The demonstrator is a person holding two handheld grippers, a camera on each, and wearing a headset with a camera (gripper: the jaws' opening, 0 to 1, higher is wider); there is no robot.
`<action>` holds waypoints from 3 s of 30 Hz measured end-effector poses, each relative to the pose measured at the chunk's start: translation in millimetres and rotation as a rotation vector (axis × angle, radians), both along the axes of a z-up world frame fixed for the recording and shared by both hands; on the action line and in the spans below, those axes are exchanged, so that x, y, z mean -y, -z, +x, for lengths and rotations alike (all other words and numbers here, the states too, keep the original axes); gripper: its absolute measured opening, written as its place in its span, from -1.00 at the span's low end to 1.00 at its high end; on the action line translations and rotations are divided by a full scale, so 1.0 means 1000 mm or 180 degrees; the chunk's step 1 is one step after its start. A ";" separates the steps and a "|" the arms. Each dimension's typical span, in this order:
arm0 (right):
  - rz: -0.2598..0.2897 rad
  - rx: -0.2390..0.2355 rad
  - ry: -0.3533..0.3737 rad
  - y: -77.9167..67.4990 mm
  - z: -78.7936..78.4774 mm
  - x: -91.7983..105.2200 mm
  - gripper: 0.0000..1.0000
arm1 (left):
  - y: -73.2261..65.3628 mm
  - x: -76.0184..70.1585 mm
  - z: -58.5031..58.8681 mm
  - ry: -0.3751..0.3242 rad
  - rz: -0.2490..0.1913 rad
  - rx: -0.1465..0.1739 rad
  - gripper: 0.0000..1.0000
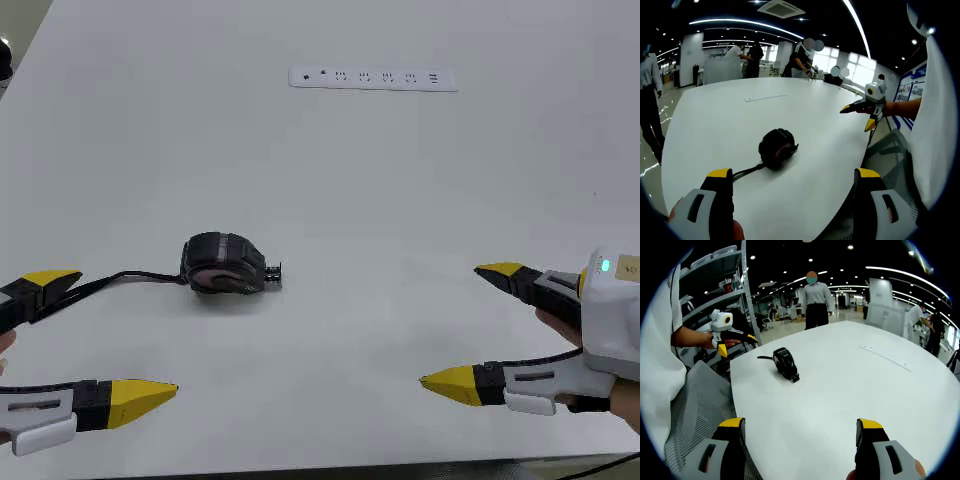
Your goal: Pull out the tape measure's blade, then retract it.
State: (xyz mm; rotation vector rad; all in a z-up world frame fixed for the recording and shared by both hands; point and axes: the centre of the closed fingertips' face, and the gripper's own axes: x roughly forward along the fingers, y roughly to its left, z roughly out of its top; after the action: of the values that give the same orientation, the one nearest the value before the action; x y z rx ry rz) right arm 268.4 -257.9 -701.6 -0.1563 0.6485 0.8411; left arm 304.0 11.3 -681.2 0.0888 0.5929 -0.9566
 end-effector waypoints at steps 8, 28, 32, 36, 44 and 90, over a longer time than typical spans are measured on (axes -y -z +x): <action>0.0017 0.0010 0.0011 0.001 0.002 0.000 0.92 | 0.002 0.002 -0.001 0.0028 0.0005 -0.0033 0.98; -0.0001 -0.0014 -0.0016 0.005 0.008 -0.001 0.92 | 0.005 0.005 0.005 0.0050 -0.0069 -0.0107 0.98; -0.0027 -0.0010 -0.0080 0.006 0.011 -0.005 0.91 | 0.007 0.009 0.010 0.0115 -0.0055 -0.0105 0.98; -0.0036 -0.0014 -0.0132 0.010 0.014 -0.008 0.91 | 0.010 0.014 0.015 0.0214 -0.0015 -0.0104 0.98; -0.0043 -0.0011 -0.0241 0.015 0.026 -0.015 0.90 | 0.014 0.028 0.026 0.0470 0.0050 -0.0087 0.94; 0.0032 -0.0123 -0.0816 0.042 0.069 -0.068 0.76 | 0.069 0.059 0.080 0.1338 0.0629 -0.0002 -0.29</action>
State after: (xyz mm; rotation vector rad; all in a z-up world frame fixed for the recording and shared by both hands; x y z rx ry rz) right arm 337.4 -189.7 -743.7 -0.2176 0.6689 1.0959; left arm 384.4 -48.2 -750.5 0.4018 0.6826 -1.3017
